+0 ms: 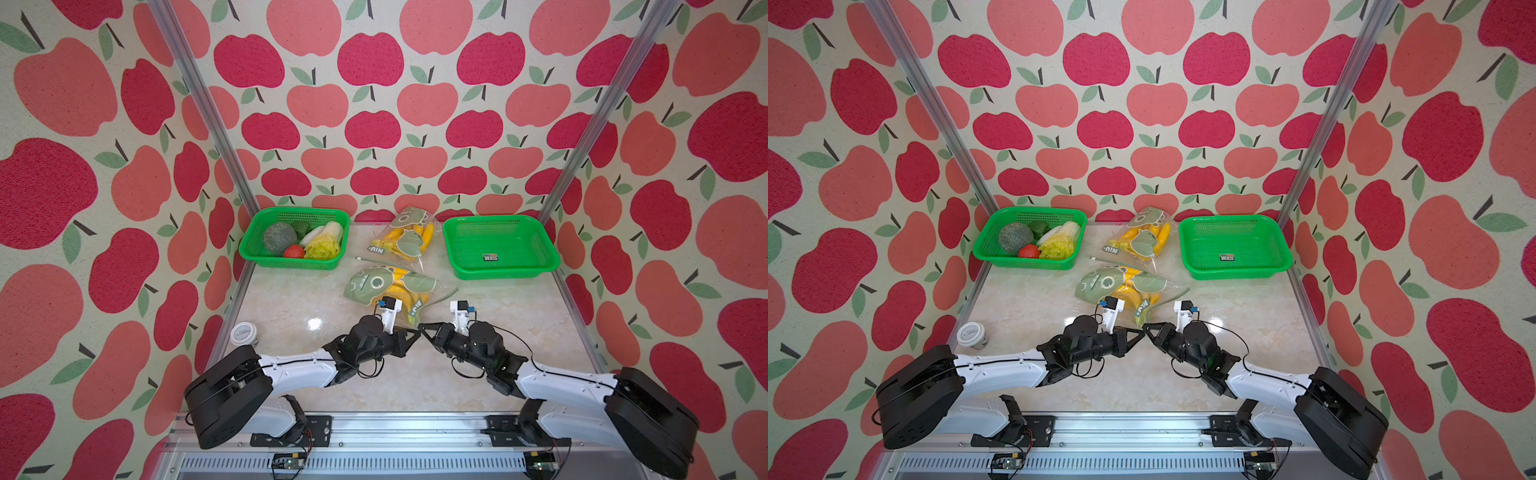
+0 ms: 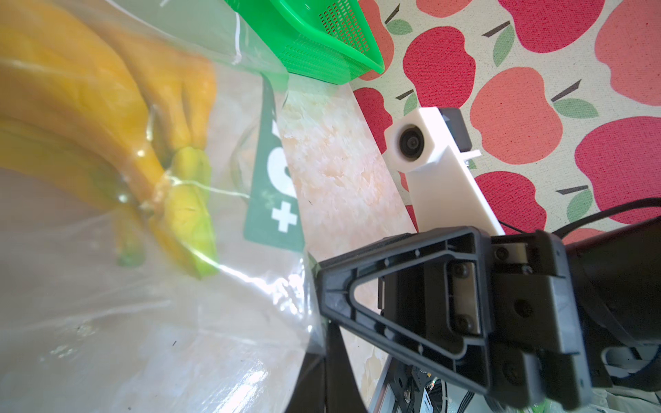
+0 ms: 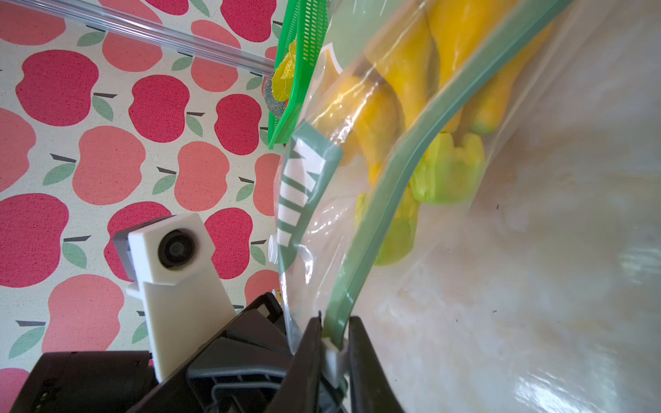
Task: Open the zip-top bag and take out the banana
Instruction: Unzip the zipper on the zipper food storage bag.
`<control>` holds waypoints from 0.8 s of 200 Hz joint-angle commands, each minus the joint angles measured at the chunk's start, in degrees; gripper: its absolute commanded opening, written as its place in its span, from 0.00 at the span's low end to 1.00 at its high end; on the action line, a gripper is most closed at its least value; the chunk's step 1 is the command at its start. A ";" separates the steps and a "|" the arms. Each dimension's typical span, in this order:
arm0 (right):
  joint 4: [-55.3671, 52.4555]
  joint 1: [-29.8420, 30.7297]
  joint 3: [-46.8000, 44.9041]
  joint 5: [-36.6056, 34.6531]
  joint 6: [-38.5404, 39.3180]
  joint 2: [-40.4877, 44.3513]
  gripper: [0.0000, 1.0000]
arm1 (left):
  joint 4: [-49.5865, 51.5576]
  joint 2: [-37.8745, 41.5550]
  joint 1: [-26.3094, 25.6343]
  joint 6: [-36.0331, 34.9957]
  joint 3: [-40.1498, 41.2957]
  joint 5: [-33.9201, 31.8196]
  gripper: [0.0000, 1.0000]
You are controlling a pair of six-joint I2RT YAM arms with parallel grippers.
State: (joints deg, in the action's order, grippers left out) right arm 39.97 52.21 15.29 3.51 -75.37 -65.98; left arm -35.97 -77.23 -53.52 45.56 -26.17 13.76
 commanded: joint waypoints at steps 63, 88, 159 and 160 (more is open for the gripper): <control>-0.62 0.62 0.60 0.17 3.89 2.33 0.17 | 1.60 0.25 -0.27 -0.39 -0.27 -0.75 0.00; -1.71 0.63 1.19 -0.29 4.68 2.52 0.14 | 1.76 0.06 -0.27 -0.52 -0.37 -0.32 0.00; -5.07 -1.54 4.07 -2.86 5.80 1.51 0.09 | 1.75 0.06 -0.36 -0.91 -0.28 1.26 0.00; -5.07 -1.60 4.06 -2.92 5.83 1.49 0.09 | 1.76 0.06 -0.36 -0.96 -0.28 1.26 0.00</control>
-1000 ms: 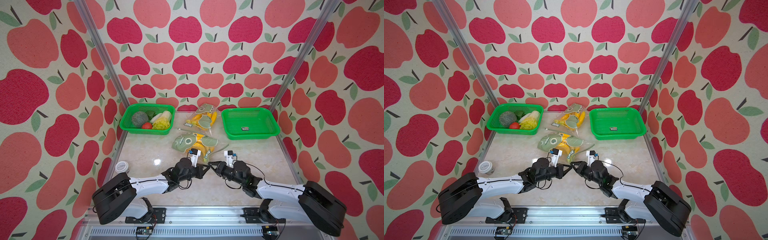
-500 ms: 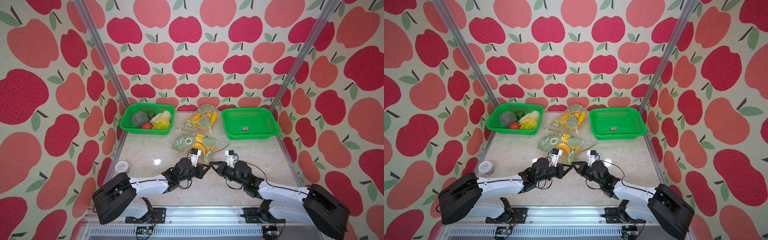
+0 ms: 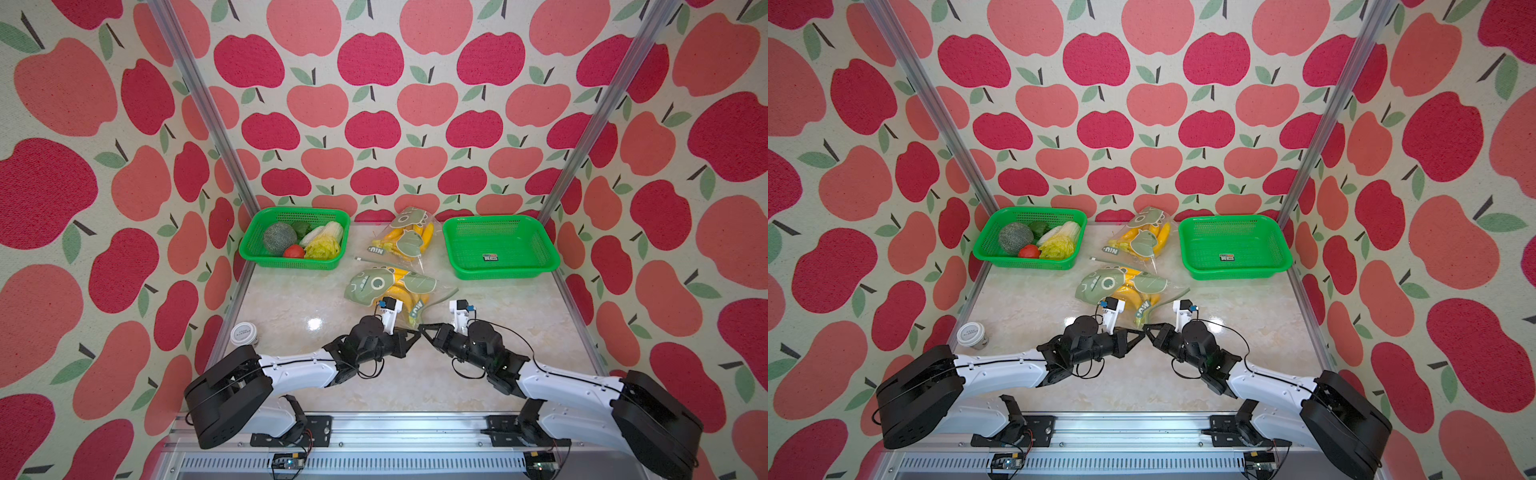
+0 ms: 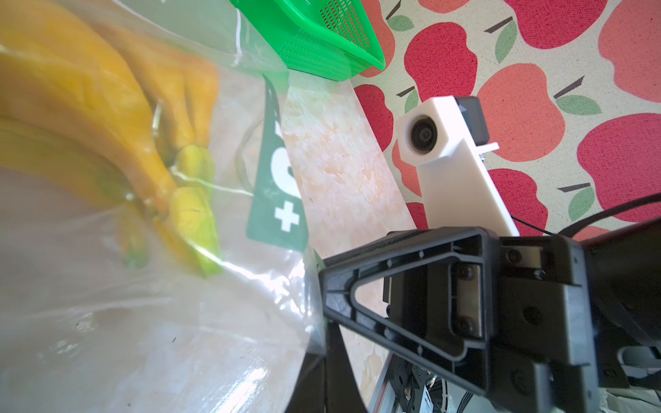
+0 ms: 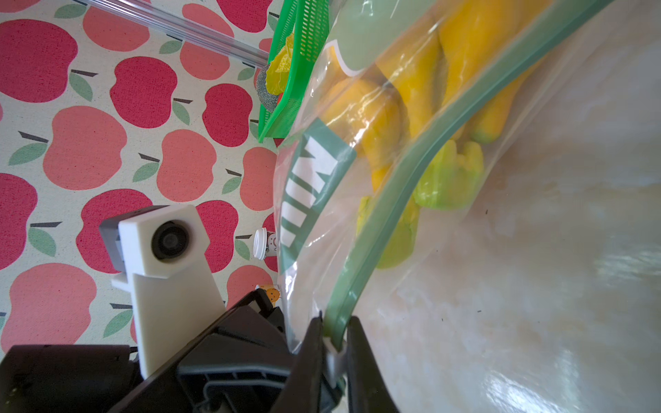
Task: Open the zip-top bag and take out the banana
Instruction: Unzip the zipper on the zipper food storage bag.
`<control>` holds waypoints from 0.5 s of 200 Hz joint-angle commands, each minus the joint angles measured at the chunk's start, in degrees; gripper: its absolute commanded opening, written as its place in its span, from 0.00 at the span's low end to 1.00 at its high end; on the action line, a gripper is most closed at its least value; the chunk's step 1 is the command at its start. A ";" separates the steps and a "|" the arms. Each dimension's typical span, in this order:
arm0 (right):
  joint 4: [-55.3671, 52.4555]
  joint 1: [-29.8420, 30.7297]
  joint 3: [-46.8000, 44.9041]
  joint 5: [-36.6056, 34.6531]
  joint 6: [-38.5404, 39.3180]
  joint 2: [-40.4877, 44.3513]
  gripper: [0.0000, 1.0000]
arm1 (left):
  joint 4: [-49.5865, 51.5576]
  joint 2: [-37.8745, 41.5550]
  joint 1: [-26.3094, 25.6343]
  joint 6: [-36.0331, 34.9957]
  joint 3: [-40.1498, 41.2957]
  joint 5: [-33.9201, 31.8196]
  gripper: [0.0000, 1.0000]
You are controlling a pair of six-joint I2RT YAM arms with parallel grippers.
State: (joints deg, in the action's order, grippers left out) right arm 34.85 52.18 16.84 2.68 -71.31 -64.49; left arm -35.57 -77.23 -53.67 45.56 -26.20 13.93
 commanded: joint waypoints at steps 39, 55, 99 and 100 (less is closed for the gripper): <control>-0.05 -4.34 3.57 -2.08 1.44 -1.05 0.09 | 1.31 0.15 -0.30 -1.18 -0.26 1.44 0.00; 0.16 -4.97 3.98 -1.81 1.48 -1.80 0.09 | 1.29 0.15 -0.38 -1.44 -0.35 1.70 0.00; 1.01 -5.59 4.35 -1.98 1.05 -3.62 0.09 | 0.67 0.14 -0.60 -2.05 -0.35 2.49 0.00; 1.05 -5.60 4.39 -2.02 1.02 -3.67 0.09 | 0.67 0.15 -0.58 -2.10 -0.35 2.54 0.00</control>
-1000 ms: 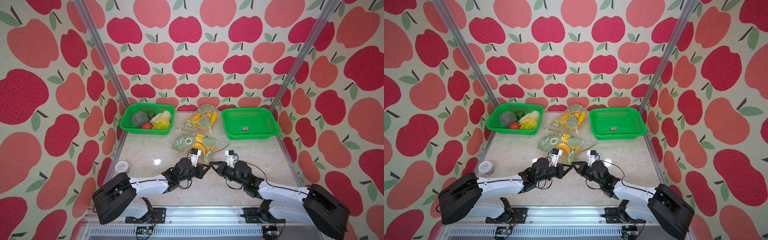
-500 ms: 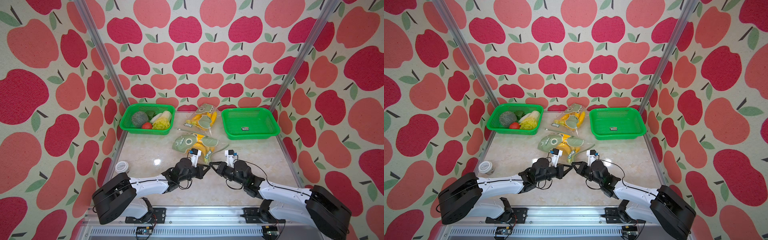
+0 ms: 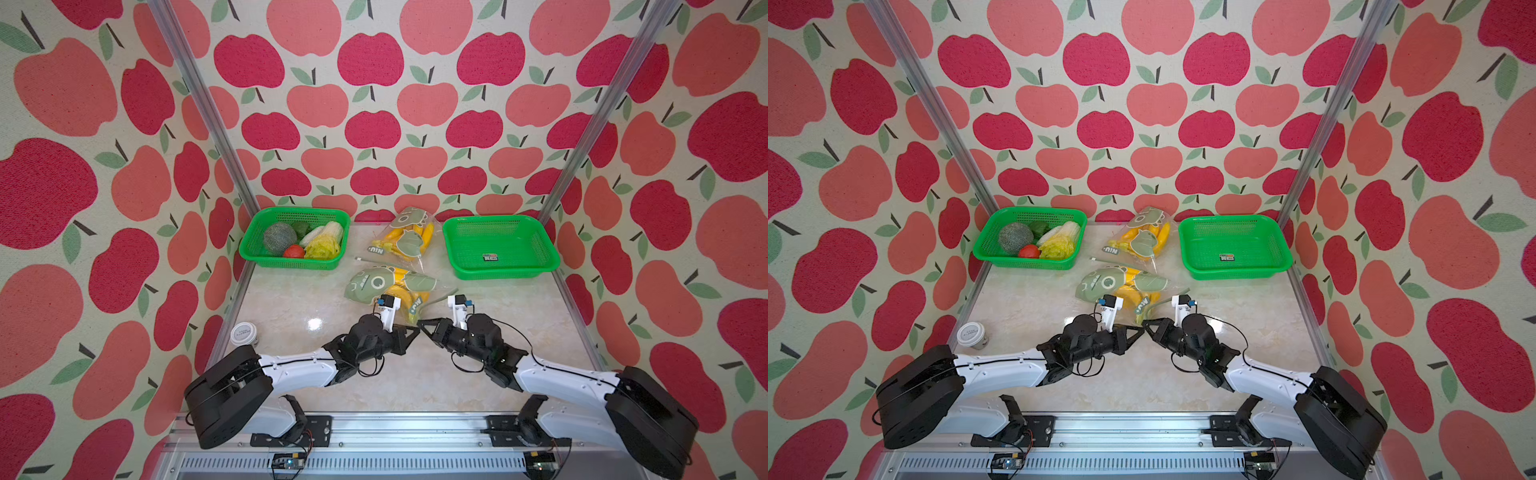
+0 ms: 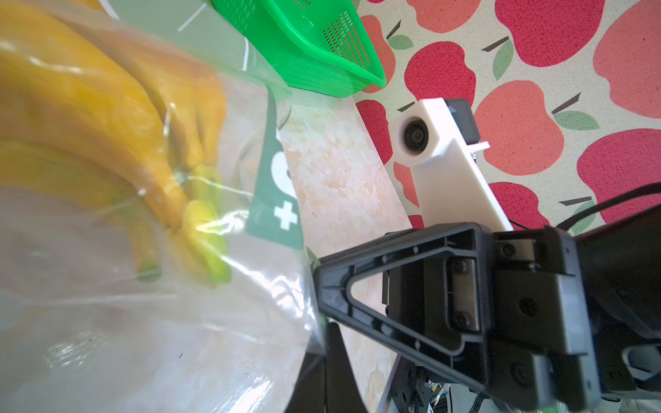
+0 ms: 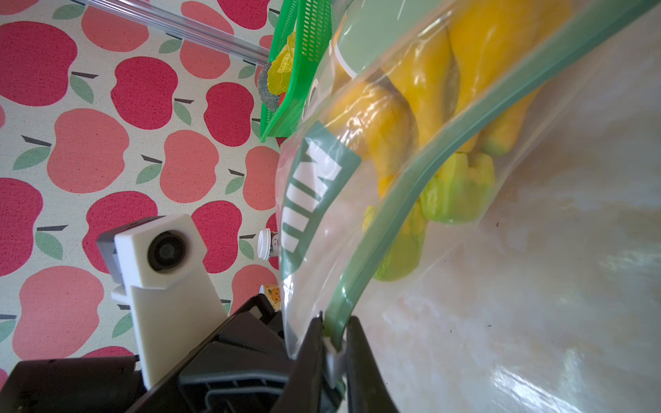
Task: Open the zip-top bag and take out the banana
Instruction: Unzip the zipper on the zipper food storage bag.
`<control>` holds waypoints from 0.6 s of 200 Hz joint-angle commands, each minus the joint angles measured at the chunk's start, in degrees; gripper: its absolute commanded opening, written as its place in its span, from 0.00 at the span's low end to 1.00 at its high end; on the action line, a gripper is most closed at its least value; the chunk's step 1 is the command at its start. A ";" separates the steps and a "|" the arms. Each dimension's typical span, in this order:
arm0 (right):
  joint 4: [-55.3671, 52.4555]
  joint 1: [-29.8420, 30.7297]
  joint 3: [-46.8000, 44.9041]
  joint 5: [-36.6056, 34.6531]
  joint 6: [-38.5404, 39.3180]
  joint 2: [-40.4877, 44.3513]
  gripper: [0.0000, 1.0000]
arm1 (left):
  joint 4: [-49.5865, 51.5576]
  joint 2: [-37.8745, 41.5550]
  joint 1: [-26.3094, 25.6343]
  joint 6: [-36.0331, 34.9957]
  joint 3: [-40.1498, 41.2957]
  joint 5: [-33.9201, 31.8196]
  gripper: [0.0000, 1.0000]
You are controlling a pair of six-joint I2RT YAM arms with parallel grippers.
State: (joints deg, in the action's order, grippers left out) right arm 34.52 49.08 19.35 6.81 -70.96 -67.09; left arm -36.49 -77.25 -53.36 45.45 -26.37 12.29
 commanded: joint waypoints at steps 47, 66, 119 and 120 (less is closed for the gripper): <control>0.91 -3.81 2.00 -7.15 0.92 -1.51 0.09 | 1.58 0.68 -1.29 -2.74 -0.27 4.93 0.00; 0.85 -4.08 2.09 -7.49 1.22 -1.72 0.09 | 1.65 1.12 -1.40 -3.00 -0.11 4.93 0.00; 0.52 -4.73 2.40 -8.42 1.67 -2.26 0.09 | 1.60 1.97 -1.94 -4.00 0.00 5.60 0.00; 0.49 -4.75 2.38 -8.41 1.64 -2.21 0.09 | 1.60 2.00 -1.93 -4.03 0.00 5.62 0.00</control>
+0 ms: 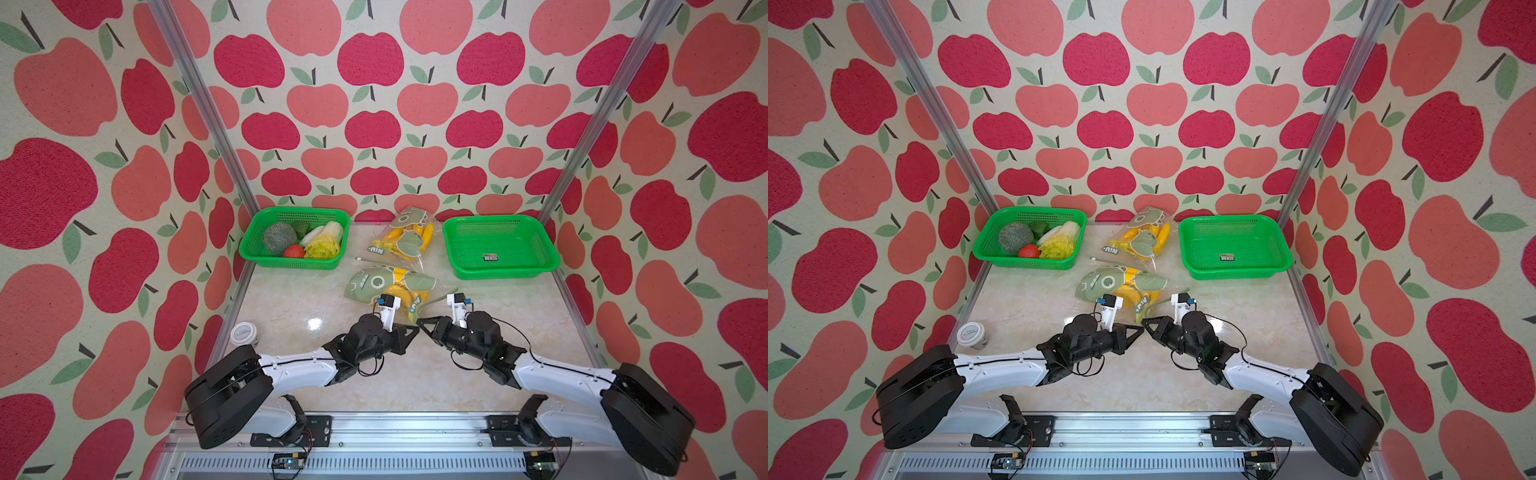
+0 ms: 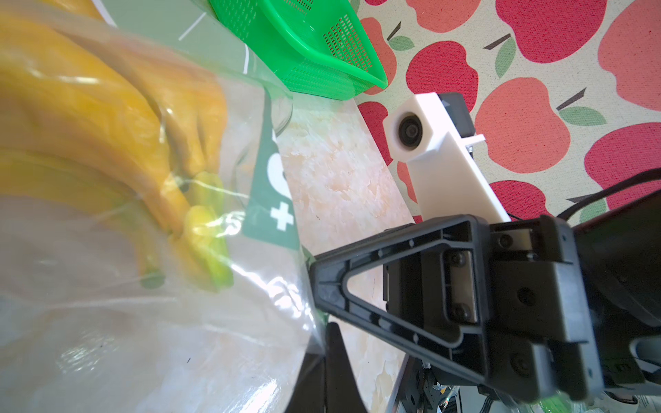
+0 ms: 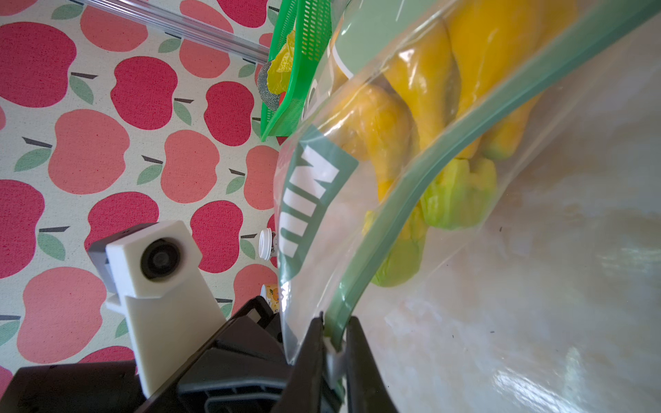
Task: Open the zip-top bag and take out the banana
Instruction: Unzip the zipper on the zipper food storage bag.
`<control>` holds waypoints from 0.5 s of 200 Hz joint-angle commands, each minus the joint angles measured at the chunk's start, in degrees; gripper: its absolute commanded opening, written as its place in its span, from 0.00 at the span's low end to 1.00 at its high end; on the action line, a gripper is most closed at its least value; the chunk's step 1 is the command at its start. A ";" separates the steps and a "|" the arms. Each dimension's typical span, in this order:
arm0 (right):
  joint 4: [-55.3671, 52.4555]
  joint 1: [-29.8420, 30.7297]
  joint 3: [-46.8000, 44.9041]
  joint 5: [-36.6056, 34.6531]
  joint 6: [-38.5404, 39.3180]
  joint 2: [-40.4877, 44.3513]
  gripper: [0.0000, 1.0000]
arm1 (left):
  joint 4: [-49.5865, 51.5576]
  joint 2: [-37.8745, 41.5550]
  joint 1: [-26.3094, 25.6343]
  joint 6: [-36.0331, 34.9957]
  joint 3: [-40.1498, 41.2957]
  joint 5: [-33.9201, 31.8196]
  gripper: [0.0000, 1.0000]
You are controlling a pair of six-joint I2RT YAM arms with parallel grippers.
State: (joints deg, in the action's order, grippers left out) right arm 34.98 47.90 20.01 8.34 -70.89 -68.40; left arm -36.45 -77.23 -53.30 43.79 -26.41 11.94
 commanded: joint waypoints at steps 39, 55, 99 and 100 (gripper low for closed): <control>0.00 -5.31 2.14 -9.83 1.89 -1.73 0.09 | 2.46 3.84 -2.42 -3.92 0.13 6.96 0.00; 0.15 -5.81 2.47 -9.68 1.95 -2.28 0.09 | 2.97 4.70 -2.50 -4.49 0.22 7.30 0.00; 0.74 -6.06 3.44 -9.41 1.99 -4.03 0.10 | 3.41 5.69 -2.59 -5.21 0.31 7.91 0.00; 0.72 -6.06 3.45 -9.40 1.99 -4.11 0.10 | 3.45 5.69 -2.60 -5.21 0.31 7.96 0.00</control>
State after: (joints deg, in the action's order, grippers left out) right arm 36.51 45.93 21.78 11.20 -70.50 -70.65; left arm -33.65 -74.11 -53.32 40.77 -26.41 11.75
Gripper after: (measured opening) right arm 0.134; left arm 0.046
